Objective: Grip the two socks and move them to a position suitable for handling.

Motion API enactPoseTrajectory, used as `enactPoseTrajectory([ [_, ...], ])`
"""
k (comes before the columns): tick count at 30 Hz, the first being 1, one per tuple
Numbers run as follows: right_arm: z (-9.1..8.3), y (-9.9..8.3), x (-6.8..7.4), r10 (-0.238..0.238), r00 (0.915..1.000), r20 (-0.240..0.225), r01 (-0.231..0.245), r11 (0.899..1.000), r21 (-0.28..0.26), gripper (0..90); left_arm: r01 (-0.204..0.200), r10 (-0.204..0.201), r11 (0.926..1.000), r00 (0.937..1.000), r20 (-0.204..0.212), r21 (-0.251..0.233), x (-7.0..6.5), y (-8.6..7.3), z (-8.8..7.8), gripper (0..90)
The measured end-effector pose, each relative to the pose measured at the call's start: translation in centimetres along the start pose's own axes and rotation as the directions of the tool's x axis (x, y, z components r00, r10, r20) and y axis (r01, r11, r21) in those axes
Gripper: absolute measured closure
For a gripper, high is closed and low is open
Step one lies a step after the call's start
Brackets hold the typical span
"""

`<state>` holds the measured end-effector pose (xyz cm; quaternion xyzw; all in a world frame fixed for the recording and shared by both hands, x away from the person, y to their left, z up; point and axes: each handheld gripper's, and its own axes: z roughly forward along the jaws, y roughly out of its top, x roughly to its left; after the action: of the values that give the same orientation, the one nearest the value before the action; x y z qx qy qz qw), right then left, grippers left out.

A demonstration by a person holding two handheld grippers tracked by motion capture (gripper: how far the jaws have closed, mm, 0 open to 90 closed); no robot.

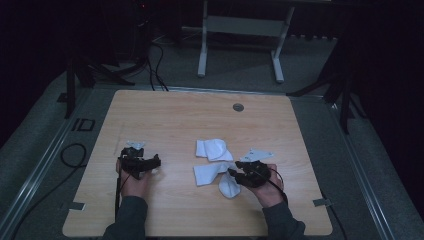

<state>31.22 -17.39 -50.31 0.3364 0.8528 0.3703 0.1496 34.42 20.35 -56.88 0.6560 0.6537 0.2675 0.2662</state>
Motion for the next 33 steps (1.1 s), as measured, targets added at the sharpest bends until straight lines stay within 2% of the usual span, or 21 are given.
enactPoseTrajectory([
  [7,0.9,0.4,0.5,-0.03,0.9994,-0.017,0.031,0.999,0.027,54.8,0.001,-0.001,1.0,1.0,0.0,-0.001,0.0,0.0,0.0,8.3],
  [18,1.9,0.8,1.1,-0.071,0.9966,-0.042,0.073,0.996,0.06,54.8,0.0,0.0,1.0,1.0,0.0,0.0,0.0,0.0,0.0,8.3],
  [23,2.3,1.0,1.6,-0.088,0.9945,-0.057,0.092,0.993,0.077,52.0,0.0,0.0,1.0,1.0,0.0,0.0,0.0,0.0,0.0,8.3],
  [33,2.7,1.0,1.7,-0.109,0.9935,-0.035,0.111,0.989,0.098,47.6,0.001,-0.001,1.0,1.0,0.0,0.0,0.0,0.0,0.0,8.3],
])
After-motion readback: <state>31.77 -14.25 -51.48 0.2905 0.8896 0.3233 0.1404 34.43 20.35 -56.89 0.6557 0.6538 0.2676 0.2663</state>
